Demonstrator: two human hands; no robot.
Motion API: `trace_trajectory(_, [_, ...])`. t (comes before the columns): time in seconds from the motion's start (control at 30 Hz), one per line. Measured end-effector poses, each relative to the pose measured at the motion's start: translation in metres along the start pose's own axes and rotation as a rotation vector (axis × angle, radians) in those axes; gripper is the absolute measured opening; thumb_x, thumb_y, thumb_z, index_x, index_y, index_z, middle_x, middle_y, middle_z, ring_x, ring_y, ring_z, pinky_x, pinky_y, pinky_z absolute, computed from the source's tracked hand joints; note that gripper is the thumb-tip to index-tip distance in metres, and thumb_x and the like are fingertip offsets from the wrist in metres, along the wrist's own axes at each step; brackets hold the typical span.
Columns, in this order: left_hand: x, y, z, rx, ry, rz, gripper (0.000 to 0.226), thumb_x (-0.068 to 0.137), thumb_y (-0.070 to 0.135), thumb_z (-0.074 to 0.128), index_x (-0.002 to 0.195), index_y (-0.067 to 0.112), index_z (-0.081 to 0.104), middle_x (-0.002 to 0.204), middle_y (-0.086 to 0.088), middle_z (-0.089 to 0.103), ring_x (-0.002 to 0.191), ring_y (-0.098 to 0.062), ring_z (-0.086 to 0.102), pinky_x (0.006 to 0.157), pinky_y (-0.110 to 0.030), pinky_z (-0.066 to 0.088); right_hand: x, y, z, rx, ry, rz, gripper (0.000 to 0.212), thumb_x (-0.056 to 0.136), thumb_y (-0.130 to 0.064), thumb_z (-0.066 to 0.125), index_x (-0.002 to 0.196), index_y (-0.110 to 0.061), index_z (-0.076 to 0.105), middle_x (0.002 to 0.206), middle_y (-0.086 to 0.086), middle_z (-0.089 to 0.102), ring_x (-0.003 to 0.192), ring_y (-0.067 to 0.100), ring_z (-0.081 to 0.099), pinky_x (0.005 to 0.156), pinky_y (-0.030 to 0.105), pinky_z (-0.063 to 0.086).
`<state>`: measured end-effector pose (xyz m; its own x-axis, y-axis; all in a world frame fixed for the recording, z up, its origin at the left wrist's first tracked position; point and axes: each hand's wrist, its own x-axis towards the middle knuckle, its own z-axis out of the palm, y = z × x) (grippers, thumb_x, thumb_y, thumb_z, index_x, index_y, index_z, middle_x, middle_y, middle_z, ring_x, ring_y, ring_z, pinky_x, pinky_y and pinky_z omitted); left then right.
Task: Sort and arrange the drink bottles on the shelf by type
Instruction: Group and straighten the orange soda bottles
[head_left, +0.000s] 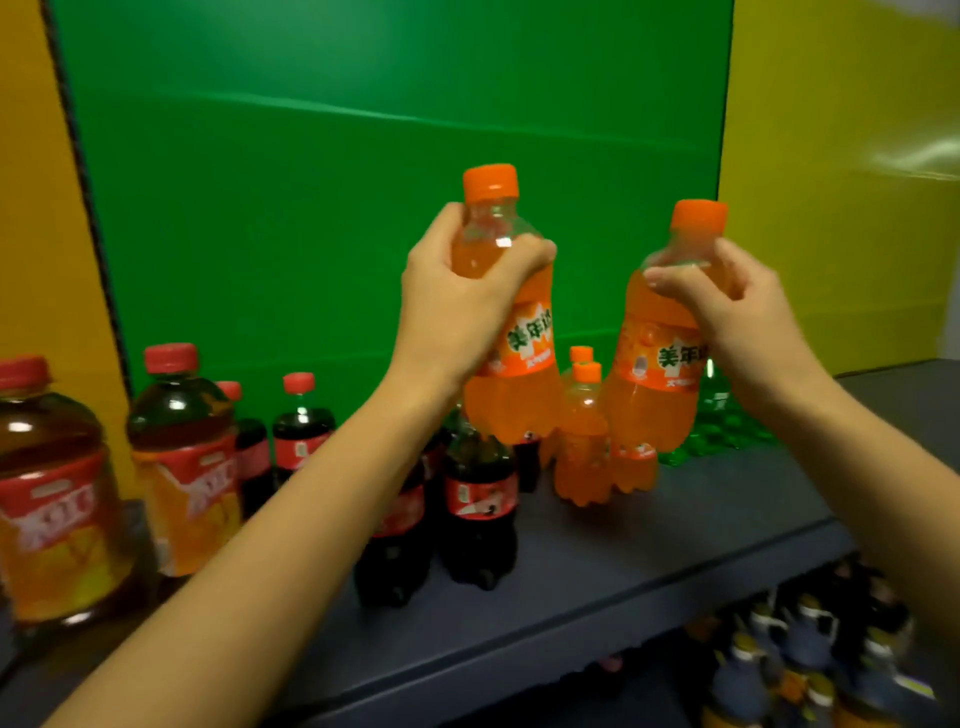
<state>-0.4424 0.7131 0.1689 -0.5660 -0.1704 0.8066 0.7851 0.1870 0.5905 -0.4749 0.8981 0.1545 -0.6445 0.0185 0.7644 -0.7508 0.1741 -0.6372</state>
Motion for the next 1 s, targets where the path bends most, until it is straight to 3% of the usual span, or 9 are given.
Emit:
trace_trajectory(0.13, [-0.022,-0.026,0.056,0.016,0.028,-0.065,0.020,0.065,0.027,0.066,0.080,0.017,0.057,0.070,0.006,0.060,0.063,-0.007,0.055,0.063,-0.022,0.047,-0.005,0.042,-0.041,-0.061,-0.046,0.018,0.014,0.081,-0.021,0.067,0.084,-0.031,0.058,0.087,-0.010,0.063,0.078,0.003,0.060,0.073,0.024,0.048])
trace_trajectory(0.27, [-0.046,-0.060,0.095,0.054,0.089,-0.150,0.021,0.060,0.030,0.069,0.073,0.022,0.055,0.065,0.010,0.060,0.061,-0.007,0.055,0.064,-0.026,0.047,-0.014,0.084,-0.062,-0.089,-0.084,0.062,0.017,0.078,-0.019,0.070,0.080,-0.030,0.057,0.086,-0.005,0.064,0.079,0.014,0.061,0.076,0.032,0.050])
trace_trajectory(0.33, [-0.058,-0.074,0.108,0.093,0.110,-0.160,0.017,0.062,0.027,0.069,0.073,0.025,0.056,0.065,0.014,0.063,0.062,-0.003,0.057,0.064,-0.021,0.048,-0.019,0.104,-0.067,-0.101,-0.121,0.079,0.020,0.076,-0.020,0.072,0.082,-0.032,0.058,0.087,-0.005,0.065,0.083,0.018,0.064,0.077,0.033,0.051])
trace_trajectory(0.47, [-0.079,-0.094,0.124,0.189,0.115,-0.144,0.025,0.066,0.027,0.070,0.089,0.030,0.060,0.086,0.010,0.069,0.081,-0.005,0.065,0.076,-0.022,0.053,-0.027,0.136,-0.067,-0.100,-0.190,0.112,0.026,0.072,-0.033,0.072,0.093,-0.037,0.058,0.097,-0.005,0.066,0.090,0.014,0.064,0.084,0.040,0.053])
trace_trajectory(0.63, [-0.089,-0.113,0.136,0.295,0.163,-0.151,0.029,0.070,0.024,0.075,0.087,0.038,0.057,0.085,0.023,0.067,0.083,0.002,0.063,0.077,-0.021,0.052,-0.031,0.158,-0.060,-0.083,-0.211,0.108,0.026,0.070,-0.042,0.071,0.089,-0.045,0.053,0.101,-0.005,0.064,0.092,0.013,0.061,0.084,0.041,0.052])
trace_trajectory(0.77, [-0.094,-0.124,0.141,0.357,0.196,-0.123,0.031,0.066,0.042,0.069,0.094,0.040,0.056,0.095,0.014,0.066,0.091,-0.002,0.062,0.083,-0.027,0.052,-0.031,0.170,-0.053,-0.039,-0.193,0.131,0.044,0.063,-0.059,0.067,0.100,-0.042,0.051,0.104,-0.007,0.063,0.095,0.012,0.061,0.082,0.039,0.053])
trace_trajectory(0.9, [-0.093,-0.138,0.142,0.524,0.242,-0.055,0.045,0.070,0.052,0.062,0.108,0.031,0.051,0.104,0.014,0.052,0.102,-0.004,0.051,0.087,-0.018,0.044,-0.039,0.180,-0.040,-0.013,-0.146,0.188,0.064,0.061,-0.068,0.059,0.113,-0.033,0.042,0.115,-0.005,0.059,0.101,0.013,0.059,0.086,0.038,0.051])
trace_trajectory(1.0, [-0.092,-0.146,0.142,0.567,0.255,-0.097,0.058,0.069,0.059,0.058,0.115,0.029,0.043,0.107,0.013,0.044,0.106,-0.002,0.044,0.088,-0.008,0.037,-0.042,0.183,-0.031,0.026,-0.128,0.194,0.070,0.062,-0.070,0.054,0.118,-0.032,0.038,0.119,-0.004,0.055,0.106,0.016,0.057,0.088,0.038,0.049])
